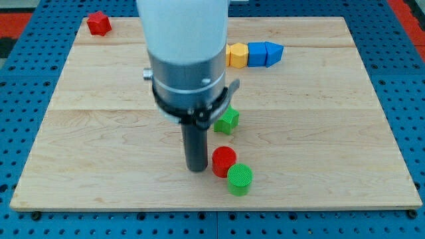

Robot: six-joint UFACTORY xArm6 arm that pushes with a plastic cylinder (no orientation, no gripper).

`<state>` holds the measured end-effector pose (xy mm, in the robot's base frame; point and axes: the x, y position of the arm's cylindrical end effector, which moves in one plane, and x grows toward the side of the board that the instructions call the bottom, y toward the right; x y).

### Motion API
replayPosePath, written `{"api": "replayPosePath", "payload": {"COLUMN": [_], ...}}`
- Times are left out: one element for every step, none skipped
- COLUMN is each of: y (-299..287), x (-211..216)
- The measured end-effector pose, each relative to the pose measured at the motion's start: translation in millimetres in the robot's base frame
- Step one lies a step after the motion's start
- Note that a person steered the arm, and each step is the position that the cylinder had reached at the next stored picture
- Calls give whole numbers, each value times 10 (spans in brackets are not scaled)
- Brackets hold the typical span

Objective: Slightly push the green circle and red circle into the green star

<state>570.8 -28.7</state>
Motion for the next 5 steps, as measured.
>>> {"api": "replayPosePath", "payload": {"y": [46,564,963,966,1031], "x": [402,479,479,473,430]}}
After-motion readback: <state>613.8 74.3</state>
